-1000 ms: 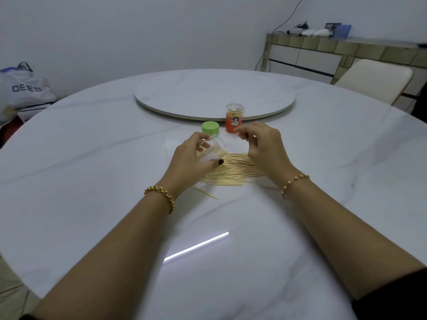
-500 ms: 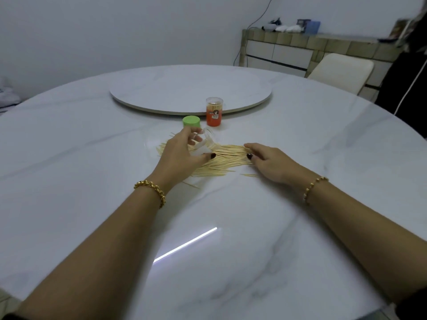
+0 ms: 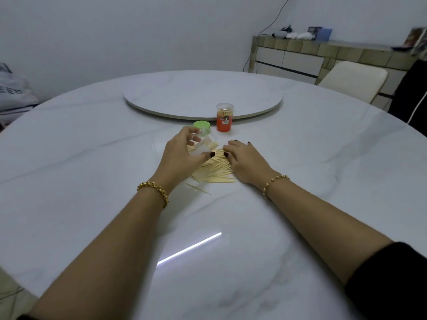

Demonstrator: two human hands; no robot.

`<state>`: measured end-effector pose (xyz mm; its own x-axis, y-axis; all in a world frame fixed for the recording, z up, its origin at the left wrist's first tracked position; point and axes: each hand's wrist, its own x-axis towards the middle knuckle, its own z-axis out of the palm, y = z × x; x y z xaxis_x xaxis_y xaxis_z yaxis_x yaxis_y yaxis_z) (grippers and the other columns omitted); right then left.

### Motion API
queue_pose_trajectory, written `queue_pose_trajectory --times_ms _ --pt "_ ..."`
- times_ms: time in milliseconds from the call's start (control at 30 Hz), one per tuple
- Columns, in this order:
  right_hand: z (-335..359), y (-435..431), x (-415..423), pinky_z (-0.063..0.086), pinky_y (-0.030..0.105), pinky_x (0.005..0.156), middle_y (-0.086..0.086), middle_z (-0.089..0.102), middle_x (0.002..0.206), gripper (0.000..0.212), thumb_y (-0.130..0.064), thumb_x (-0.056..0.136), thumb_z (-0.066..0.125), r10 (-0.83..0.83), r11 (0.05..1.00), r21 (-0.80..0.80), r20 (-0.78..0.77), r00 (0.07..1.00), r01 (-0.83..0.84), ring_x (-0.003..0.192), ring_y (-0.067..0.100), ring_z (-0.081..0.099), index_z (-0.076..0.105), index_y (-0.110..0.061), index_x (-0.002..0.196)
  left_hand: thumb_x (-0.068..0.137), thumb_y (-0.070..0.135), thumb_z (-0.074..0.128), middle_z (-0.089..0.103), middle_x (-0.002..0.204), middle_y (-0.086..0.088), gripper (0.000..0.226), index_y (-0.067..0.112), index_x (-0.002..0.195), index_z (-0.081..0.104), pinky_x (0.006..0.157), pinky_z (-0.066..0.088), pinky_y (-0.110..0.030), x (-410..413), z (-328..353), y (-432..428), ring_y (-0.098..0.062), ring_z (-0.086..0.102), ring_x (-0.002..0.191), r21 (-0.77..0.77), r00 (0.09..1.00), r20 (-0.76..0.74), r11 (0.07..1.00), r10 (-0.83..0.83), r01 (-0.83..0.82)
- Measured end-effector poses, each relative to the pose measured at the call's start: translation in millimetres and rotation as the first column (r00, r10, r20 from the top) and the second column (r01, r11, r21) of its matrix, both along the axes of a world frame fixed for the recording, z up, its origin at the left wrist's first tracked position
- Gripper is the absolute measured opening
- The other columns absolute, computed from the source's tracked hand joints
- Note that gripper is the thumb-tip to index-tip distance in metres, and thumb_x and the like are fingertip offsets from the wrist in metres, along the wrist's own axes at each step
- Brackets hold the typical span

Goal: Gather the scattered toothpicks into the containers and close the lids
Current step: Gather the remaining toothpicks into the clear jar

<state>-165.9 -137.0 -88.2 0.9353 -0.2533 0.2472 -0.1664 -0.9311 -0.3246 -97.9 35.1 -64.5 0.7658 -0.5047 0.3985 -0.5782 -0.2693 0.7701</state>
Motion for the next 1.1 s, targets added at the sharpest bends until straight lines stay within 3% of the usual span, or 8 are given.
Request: queue_pose_trajectory --times_ms 200,367,500,600,733,900,1000,1100 --pt "-5.4 -3.3 12.8 0.013 0.026 0.113 0.008 0.068 0.094 0.025 -0.009 0.094 0.044 0.01 0.989 -0.149 0.152 0.988 0.013 0.092 0.025 0.059 0.069 -0.006 0.093 0.075 0.027 0.08 0.059 0.107 0.006 0.051 0.022 0.117 0.051 0.071 0.04 -0.004 2.2 0.4 2.4 -0.008 0.054 0.097 0.003 1.0 -0.007 1.0 0.017 -0.017" --pt "-4.1 -5.5 21.4 0.026 0.028 0.111 0.008 0.071 0.089 0.027 -0.003 0.09 0.047 0.019 0.993 -0.119 0.244 0.969 0.011 0.084 0.026 0.062 0.073 -0.012 0.094 0.075 0.025 0.08 0.059 0.11 0.004 0.053 0.021 0.12 0.052 0.07 0.04 -0.002 2.9 -1.5 2.0 -0.008 0.054 0.098 0.023 1.0 -0.012 0.999 0.023 -0.023" --pt "-6.7 -6.5 23.2 0.046 0.038 0.09 0.007 0.072 0.088 0.024 -0.009 0.091 0.05 0.019 0.997 -0.078 0.296 0.955 0.005 0.084 0.029 0.061 0.073 -0.014 0.093 0.075 0.026 0.08 0.059 0.109 0.006 0.054 0.021 0.121 0.052 0.069 0.038 0.001 4.2 -2.4 1.9 -0.008 0.054 0.1 0.031 0.999 -0.015 0.999 0.034 -0.033" --pt "-7.4 -7.9 21.4 0.049 0.041 0.074 0.008 0.072 0.084 0.021 -0.008 0.09 0.053 0.031 0.998 -0.056 0.355 0.934 -0.012 0.081 0.03 0.061 0.073 -0.013 0.091 0.075 0.026 0.081 0.059 0.11 0.005 0.055 0.021 0.121 0.052 0.073 0.038 -0.004 4.4 -3.0 1.6 -0.009 0.055 0.101 0.031 0.999 -0.014 0.999 0.031 -0.03" --pt "-2.9 -10.8 16.9 0.052 0.036 0.071 0.005 0.073 0.083 0.017 -0.007 0.088 0.057 -0.068 0.989 0.147 0.473 0.879 -0.003 0.076 0.024 0.065 0.072 -0.012 0.092 0.075 0.027 0.08 0.059 0.11 0.006 0.053 0.023 0.119 0.051 0.074 0.038 -0.006 4.4 -3.1 1.5 -0.009 0.054 0.103 0.037 1.0 -0.007 0.999 0.023 -0.023" --pt "9.5 -11.7 8.8 0.045 0.006 0.073 -0.006 0.073 0.084 0.014 -0.007 0.089 0.06 -0.228 0.879 0.474 0.513 0.828 -0.052 0.08 -0.001 0.065 0.072 -0.014 0.087 0.076 0.028 0.079 0.059 0.112 0.006 0.053 0.024 0.12 0.051 0.074 0.037 -0.002 4.1 -3.3 1.3 -0.008 0.053 0.104 0.047 1.0 -0.001 0.999 0.016 -0.016" --pt "14.6 -12.6 8.3 0.043 0.007 0.07 -0.006 0.074 0.087 0.015 -0.01 0.091 0.059 -0.282 0.781 0.619 0.471 0.836 -0.085 0.075 -0.006 0.062 0.071 -0.019 0.087 0.076 0.029 0.079 0.059 0.112 0.006 0.054 0.024 0.121 0.05 0.071 0.036 0.002 2.9 -3.5 0.5 -0.007 0.053 0.103 0.058 1.0 0.009 0.998 0.013 -0.014" --pt "20.1 -10.9 8.1 0.046 0.011 0.074 -0.002 0.074 0.091 0.014 -0.011 0.093 0.058 -0.3 0.666 0.732 0.443 0.845 -0.147 0.087 0.003 0.068 0.069 -0.019 0.088 0.076 0.029 0.079 0.059 0.113 0.006 0.055 0.023 0.122 0.05 0.071 0.036 0.003 1.9 -3.9 -0.7 -0.007 0.053 0.103 0.066 1.0 0.01 0.998 0.006 -0.007"
